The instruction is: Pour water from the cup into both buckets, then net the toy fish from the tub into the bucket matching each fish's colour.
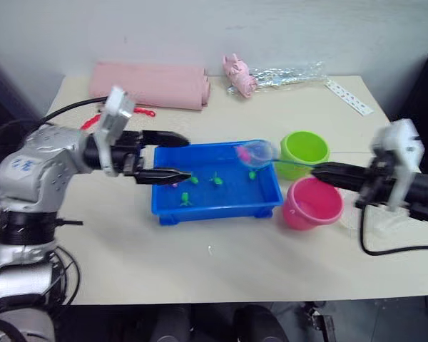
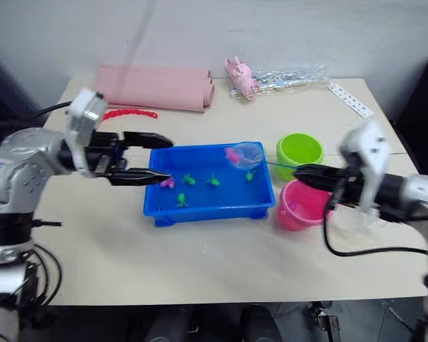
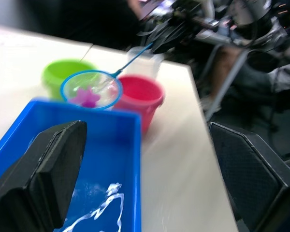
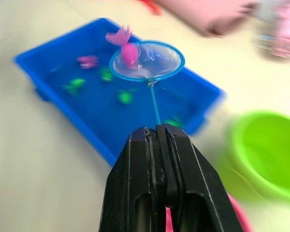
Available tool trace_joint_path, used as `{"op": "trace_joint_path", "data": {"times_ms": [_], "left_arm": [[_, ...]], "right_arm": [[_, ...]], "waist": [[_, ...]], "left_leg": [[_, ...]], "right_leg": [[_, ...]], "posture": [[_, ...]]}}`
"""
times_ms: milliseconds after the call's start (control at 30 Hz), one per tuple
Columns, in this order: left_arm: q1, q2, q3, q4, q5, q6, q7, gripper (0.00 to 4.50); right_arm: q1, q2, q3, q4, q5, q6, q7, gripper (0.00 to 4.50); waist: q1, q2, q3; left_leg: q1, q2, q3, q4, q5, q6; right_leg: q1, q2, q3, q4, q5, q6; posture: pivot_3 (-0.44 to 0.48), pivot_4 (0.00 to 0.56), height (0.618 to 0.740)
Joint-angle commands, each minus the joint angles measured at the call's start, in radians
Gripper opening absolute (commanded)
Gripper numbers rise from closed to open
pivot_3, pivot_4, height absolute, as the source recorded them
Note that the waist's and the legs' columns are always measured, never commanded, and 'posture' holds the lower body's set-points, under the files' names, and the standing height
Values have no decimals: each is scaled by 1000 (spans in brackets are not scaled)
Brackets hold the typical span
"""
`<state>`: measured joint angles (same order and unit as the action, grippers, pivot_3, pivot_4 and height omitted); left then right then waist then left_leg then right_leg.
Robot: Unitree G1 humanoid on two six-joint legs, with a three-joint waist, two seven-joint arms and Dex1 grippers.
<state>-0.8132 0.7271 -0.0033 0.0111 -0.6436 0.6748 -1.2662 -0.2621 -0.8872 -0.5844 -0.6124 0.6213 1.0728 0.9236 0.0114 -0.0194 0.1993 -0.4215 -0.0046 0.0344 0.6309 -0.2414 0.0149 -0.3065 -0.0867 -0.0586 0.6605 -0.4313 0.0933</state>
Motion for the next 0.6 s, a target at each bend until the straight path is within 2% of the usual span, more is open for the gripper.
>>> {"op": "trace_joint_path", "data": {"times_ms": [33, 133, 233, 300, 400, 500, 600], "left_arm": [[-52, -38, -53, 81, 58, -94, -65, 4428], [-94, -81, -88, 167, 101, -162, -112, 4428], [-135, -120, -104, 236, 124, -203, -144, 4428], [-159, -144, -111, 276, 140, -228, -163, 4428], [-183, -168, -116, 316, 161, -252, -181, 4428], [-209, -188, -116, 350, 177, -270, -191, 4428], [-227, -199, -109, 364, 184, -273, -196, 4428]], "right_arm": [[121, -17, -208, -110, 26, 46, -23, 0], [273, 26, -341, -176, 15, 24, -30, 0], [448, 79, -413, -228, -87, -118, -29, 0], [574, 101, -403, -238, -225, -309, -27, 0], [687, 111, -365, -218, -392, -564, -36, 0], [792, 95, -328, -152, -619, -903, -58, 0], [842, 56, -343, -70, -808, -1220, -104, 0]], "waist": [[1, 0, 0], [0, 0, 0], [10, 0, 0], [13, 0, 0], [12, 0, 0], [10, 0, 0], [10, 0, 0]], "left_leg": [[0, 0, 0, 0, 0, 0], [0, 1, 1, 0, 0, 0], [0, 2, 0, 0, 0, 0], [0, 2, 1, 0, 0, 0], [0, 1, 2, 1, 0, 0], [2, 1, 2, 2, 0, 0], [2, 1, 2, 2, 1, 0]], "right_leg": [[0, 0, 0, 0, 0, 0], [0, 4, 1, 0, 0, 0], [0, 5, 2, 0, 0, 0], [0, 5, 3, 1, 0, 0], [0, 5, 4, 0, 1, 2], [0, 5, 6, -1, 1, 3], [0, 5, 6, -1, 1, 3]], "posture": [[0, 150, 740], [0, 150, 740], [0, 150, 740], [0, 150, 740], [0, 150, 740], [0, 150, 740], [0, 150, 740]]}}
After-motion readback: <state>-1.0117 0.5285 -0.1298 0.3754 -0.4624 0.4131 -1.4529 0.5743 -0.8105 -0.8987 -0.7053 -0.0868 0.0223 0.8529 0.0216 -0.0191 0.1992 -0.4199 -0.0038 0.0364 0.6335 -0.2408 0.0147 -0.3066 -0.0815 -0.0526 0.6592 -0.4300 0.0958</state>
